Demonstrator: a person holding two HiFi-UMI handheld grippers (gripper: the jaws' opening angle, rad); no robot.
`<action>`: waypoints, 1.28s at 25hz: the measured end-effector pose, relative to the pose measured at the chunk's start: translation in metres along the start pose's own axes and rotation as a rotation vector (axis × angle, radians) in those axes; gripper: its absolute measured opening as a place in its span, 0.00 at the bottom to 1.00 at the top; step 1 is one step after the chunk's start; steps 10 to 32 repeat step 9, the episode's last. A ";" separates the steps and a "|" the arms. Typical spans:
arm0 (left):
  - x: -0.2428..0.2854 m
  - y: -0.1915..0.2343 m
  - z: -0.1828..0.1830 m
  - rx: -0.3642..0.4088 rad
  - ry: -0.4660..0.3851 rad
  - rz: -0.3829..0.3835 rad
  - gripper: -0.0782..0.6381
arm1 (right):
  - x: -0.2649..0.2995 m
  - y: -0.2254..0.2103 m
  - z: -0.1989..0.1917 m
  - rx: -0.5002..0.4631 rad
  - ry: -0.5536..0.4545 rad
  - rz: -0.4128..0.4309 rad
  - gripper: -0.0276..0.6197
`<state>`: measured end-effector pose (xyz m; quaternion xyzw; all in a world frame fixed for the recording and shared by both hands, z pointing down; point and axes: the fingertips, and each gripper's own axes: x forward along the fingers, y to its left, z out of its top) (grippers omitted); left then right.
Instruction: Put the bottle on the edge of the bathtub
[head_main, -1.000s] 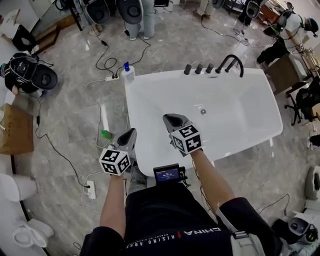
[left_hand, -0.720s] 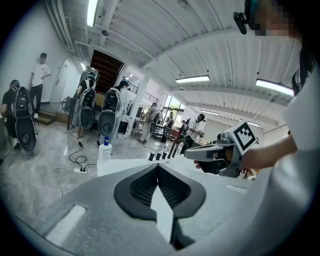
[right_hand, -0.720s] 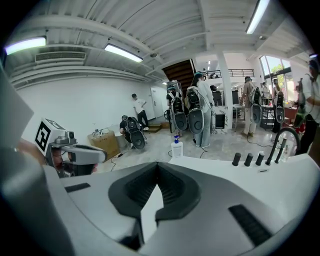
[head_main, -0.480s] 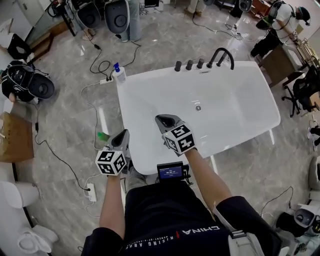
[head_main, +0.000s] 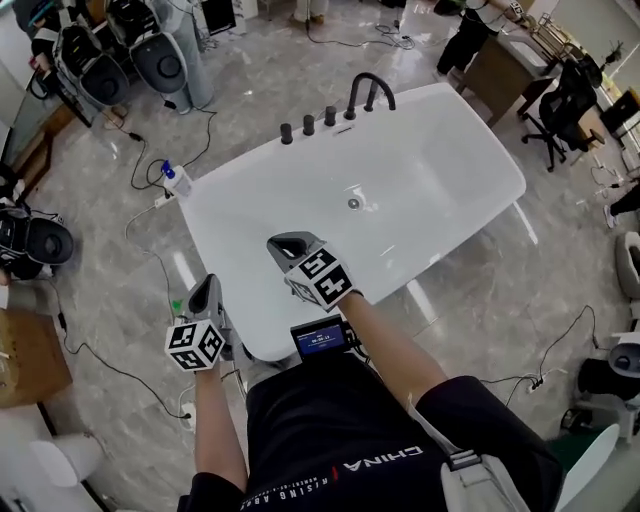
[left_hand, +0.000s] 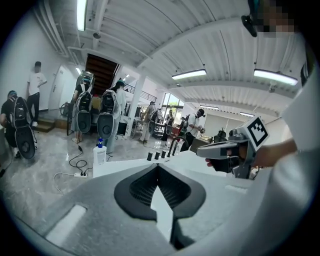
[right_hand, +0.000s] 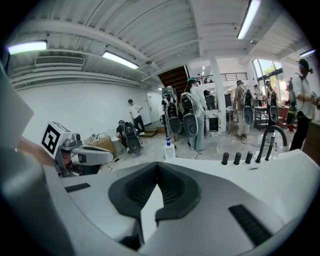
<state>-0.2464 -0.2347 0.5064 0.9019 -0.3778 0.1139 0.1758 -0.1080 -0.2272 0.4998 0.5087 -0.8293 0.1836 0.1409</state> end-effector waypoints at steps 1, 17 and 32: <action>0.002 -0.004 0.000 0.007 0.002 -0.016 0.12 | -0.003 -0.002 -0.001 0.004 -0.004 -0.006 0.06; 0.016 -0.032 -0.006 0.015 -0.006 -0.088 0.12 | -0.022 -0.016 -0.006 -0.007 -0.025 -0.018 0.06; 0.016 -0.032 -0.006 0.015 -0.006 -0.088 0.12 | -0.022 -0.016 -0.006 -0.007 -0.025 -0.018 0.06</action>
